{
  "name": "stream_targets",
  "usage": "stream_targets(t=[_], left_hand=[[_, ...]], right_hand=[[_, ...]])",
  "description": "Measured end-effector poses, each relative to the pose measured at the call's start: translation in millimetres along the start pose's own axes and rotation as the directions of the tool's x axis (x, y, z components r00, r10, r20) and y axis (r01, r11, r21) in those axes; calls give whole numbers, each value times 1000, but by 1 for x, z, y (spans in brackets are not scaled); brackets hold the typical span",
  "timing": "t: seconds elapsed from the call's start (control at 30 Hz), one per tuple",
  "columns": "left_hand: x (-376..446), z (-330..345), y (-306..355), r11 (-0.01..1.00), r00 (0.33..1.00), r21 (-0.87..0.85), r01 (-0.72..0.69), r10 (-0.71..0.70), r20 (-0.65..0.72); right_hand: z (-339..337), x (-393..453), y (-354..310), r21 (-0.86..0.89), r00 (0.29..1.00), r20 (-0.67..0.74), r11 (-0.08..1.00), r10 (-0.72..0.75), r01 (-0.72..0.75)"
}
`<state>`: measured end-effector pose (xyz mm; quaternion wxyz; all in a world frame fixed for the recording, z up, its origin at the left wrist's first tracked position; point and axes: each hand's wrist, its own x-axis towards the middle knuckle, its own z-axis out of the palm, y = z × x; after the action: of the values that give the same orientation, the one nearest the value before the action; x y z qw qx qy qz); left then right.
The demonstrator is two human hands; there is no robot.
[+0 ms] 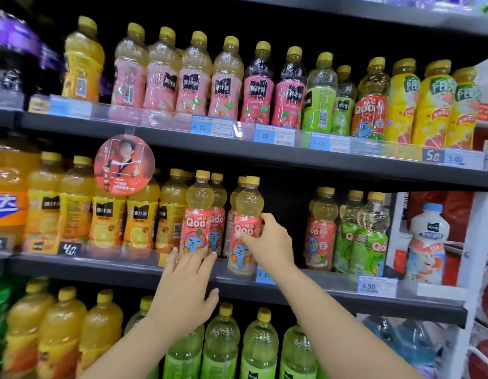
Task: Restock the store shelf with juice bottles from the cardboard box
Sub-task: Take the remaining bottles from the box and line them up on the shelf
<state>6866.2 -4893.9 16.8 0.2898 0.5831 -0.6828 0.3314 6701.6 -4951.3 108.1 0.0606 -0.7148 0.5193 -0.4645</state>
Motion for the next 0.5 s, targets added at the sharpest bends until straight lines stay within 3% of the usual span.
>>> stream_targets(t=[0.33,0.5], left_hand=[[-7,4,-7,1000,1000,28,9,-9,27],[-6,5,-2,1000,1000,4,3,-3,12]], right_hand=[[41,8,-18,93,999,-27,995,25,-22],[8,5,0,103,1000,21,995,2,-4]])
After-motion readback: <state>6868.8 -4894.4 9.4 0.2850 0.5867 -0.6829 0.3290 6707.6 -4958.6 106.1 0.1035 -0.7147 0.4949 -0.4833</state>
